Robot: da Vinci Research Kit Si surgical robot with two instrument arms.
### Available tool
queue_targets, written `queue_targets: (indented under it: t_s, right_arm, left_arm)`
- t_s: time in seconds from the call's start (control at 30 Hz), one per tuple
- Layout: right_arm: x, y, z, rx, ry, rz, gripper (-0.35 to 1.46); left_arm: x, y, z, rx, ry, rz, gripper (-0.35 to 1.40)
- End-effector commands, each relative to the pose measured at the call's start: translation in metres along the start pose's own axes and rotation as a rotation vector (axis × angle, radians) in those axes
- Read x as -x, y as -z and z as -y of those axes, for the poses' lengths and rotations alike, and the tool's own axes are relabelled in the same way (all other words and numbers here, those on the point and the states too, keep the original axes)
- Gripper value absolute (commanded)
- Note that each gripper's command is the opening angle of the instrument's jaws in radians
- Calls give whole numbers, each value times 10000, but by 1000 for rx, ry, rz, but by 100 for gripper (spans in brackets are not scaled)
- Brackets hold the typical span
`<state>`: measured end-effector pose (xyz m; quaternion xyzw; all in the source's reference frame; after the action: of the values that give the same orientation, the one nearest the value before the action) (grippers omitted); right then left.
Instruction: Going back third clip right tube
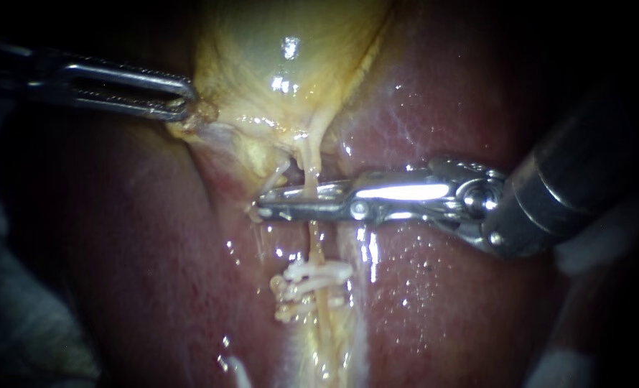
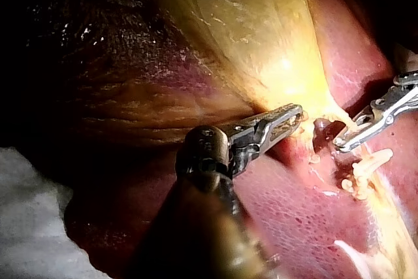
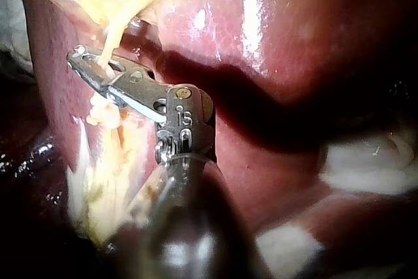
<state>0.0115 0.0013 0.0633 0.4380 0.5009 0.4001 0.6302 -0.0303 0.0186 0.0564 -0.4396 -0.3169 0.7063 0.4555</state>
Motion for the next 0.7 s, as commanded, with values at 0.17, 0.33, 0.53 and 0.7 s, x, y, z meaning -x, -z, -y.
queue_targets:
  t_s: [0.17,0.33,0.53,0.7]
  right_arm:
    - [5,-9,-8,-3,65,1,24]
    - [16,-18,-27,2,130,2,41]
    - [22,-16,-44,13,167,0,43]
    - [22,-12,-45,21,191,-6,44]
  left_arm:
    - [0,0,0,0,0,0,-35]
    - [0,0,0,0,0,0,-35]
    - [0,0,0,0,0,0,-35]
    - [0,0,0,1,0,0,-35]
